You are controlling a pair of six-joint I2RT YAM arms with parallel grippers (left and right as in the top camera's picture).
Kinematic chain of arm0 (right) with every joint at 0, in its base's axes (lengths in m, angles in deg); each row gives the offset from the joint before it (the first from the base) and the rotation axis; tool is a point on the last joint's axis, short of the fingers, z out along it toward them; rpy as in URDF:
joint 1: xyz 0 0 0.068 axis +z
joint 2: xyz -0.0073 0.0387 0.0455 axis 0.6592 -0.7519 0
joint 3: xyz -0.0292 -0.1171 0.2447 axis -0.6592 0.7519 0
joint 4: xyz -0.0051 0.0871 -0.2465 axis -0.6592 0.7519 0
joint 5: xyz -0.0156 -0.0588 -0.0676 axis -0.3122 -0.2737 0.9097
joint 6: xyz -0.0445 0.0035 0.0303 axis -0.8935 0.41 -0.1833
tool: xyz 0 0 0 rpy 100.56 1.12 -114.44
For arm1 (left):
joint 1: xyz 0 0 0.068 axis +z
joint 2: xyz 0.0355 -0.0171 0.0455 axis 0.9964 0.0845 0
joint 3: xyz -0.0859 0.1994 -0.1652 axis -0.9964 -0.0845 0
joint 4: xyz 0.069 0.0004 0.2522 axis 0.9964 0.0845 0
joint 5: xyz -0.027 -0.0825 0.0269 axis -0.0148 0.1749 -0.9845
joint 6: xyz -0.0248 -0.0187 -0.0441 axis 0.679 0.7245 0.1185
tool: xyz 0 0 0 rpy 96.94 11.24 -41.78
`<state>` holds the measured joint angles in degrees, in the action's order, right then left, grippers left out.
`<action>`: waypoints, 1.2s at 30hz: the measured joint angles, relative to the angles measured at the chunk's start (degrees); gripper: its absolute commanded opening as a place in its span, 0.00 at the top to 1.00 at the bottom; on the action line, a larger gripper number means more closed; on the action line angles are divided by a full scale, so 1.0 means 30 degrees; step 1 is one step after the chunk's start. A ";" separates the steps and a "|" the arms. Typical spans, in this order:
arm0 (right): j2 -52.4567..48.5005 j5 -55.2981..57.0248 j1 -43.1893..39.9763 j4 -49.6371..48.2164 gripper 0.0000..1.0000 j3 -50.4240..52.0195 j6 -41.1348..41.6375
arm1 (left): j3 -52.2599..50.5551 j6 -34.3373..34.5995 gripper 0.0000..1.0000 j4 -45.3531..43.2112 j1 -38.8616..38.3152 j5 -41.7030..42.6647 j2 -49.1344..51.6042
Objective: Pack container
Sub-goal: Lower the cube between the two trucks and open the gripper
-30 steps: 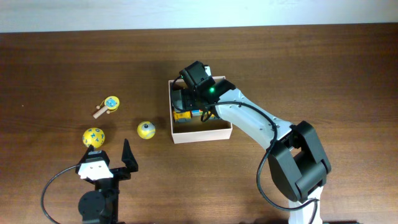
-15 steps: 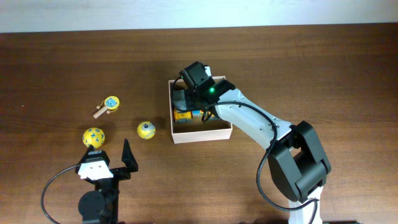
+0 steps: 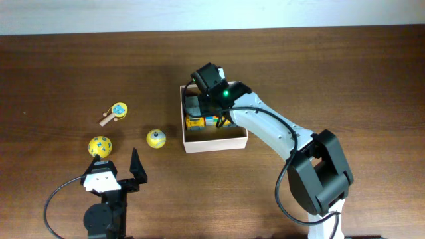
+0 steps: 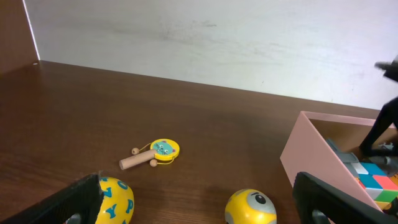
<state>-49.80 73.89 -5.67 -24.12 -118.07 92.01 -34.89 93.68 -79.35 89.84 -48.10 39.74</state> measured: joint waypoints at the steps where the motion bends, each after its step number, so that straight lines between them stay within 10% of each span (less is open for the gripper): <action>1: 0.0000 0.0000 0.0000 0.0328 0.47 -0.0357 -0.0102 | 0.0000 0.0000 0.01 -0.0007 0.0000 0.0000 0.0000; 14: 0.1333 0.0554 0.0000 0.6761 0.48 -0.4801 -0.0452 | 0.0000 0.0000 0.01 -0.0007 0.0000 0.0000 0.0000; 20: 0.1836 -0.0299 0.0000 0.8888 0.87 -0.4925 -0.0488 | 0.0000 0.0000 0.01 -0.0007 0.0000 0.0000 0.0000; 36: 0.1843 -0.3213 0.0015 0.4925 0.96 -0.0379 0.0291 | 0.0000 0.0000 0.01 0.0000 0.0000 0.0000 0.0000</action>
<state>-44.27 64.25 -5.63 -9.34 -119.20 92.88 -34.89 93.68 -79.35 89.84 -48.10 39.74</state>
